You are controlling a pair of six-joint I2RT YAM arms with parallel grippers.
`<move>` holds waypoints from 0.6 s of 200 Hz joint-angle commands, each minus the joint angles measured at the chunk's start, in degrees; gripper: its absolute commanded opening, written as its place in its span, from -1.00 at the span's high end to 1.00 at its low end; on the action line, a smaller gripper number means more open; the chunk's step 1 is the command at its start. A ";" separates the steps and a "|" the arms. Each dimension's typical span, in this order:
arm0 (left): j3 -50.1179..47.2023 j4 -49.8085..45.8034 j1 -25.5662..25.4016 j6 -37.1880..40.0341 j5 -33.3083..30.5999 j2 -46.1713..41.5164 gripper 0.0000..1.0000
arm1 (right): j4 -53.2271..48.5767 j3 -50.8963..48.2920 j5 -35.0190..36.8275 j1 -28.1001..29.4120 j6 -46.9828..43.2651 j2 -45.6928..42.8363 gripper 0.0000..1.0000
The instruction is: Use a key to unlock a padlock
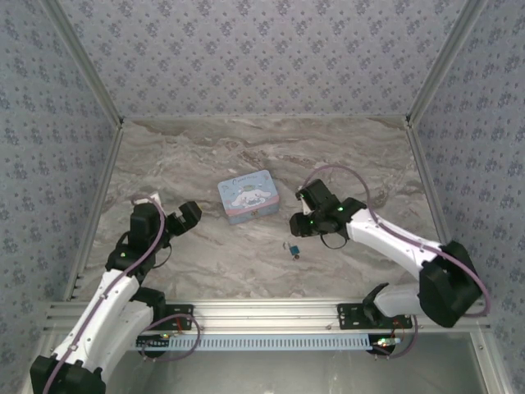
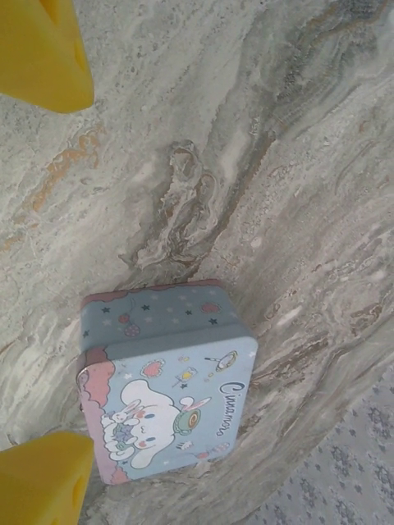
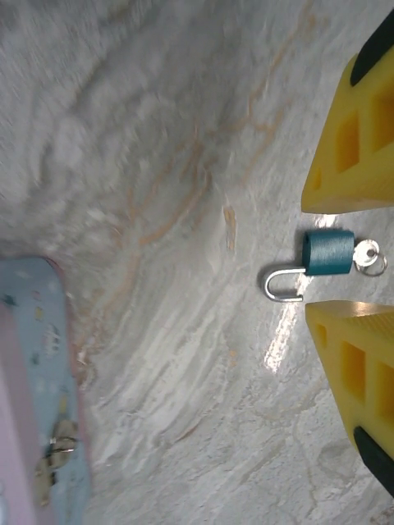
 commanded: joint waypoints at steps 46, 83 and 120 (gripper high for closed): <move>3.24 1.65 0.41 -0.79 -3.57 1.38 -0.99 | 3.80 -5.41 10.17 -6.75 -0.24 -15.79 0.09; 5.80 2.46 0.50 -0.63 -4.62 4.07 -0.99 | 4.85 -7.57 10.44 -12.18 -3.57 -23.30 0.03; 6.59 3.37 0.50 -0.58 -5.66 4.48 -0.99 | 9.18 -12.18 7.36 -19.12 -5.30 -31.17 -0.37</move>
